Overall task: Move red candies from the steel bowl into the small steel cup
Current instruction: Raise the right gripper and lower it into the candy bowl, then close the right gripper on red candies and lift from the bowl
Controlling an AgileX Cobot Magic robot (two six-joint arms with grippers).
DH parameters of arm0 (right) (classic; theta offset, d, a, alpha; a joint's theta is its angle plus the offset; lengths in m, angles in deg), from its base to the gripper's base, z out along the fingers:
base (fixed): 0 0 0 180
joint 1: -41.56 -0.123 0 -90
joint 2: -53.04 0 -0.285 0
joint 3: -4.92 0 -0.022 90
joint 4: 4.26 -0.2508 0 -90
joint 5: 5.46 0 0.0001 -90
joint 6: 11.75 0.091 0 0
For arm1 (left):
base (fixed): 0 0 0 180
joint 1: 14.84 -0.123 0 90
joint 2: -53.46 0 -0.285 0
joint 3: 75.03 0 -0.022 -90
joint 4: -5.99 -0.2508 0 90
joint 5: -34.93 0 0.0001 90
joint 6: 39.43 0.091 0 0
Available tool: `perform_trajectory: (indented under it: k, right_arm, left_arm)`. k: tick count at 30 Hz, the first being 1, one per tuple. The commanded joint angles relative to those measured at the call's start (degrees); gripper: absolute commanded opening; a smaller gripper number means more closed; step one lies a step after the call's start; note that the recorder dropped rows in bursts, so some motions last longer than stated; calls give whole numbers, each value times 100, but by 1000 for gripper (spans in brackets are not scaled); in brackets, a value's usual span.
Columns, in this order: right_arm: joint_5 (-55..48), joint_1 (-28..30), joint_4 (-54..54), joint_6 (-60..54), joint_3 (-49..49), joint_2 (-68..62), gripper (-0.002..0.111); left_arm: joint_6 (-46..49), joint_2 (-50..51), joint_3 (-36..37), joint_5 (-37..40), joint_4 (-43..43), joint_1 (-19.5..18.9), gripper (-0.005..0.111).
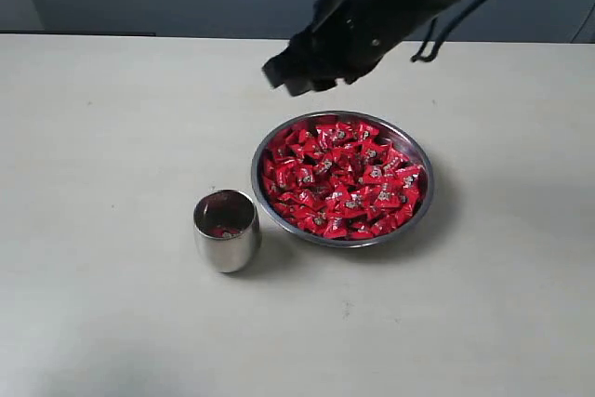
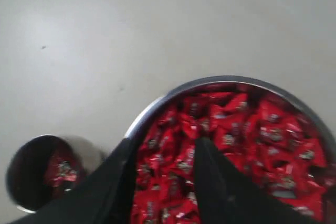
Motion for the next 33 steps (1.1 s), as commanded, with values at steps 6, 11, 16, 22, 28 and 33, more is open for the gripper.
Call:
perform_trajectory:
  k: [6, 11, 16, 22, 28, 33]
  right_arm:
    - [-160, 976, 227, 308, -417, 129, 36]
    - [-10, 966, -41, 308, -782, -138, 36]
    - [-202, 966, -402, 308, -889, -579, 36]
    - [-205, 610, -447, 217, -889, -983, 36]
    - [-153, 292, -195, 205, -889, -1208, 36]
    - [-153, 278, -14, 275, -889, -1257, 36]
  left_arm:
    - [-11, -27, 11, -55, -11, 28, 0]
    - [-11, -27, 11, -55, -11, 28, 0]
    - [-11, -27, 11, -55, -11, 28, 0]
    - [-11, -27, 11, -55, -11, 28, 0]
    - [-11, -27, 11, -55, -11, 28, 0]
    - [-11, -27, 11, -55, -11, 28, 0]
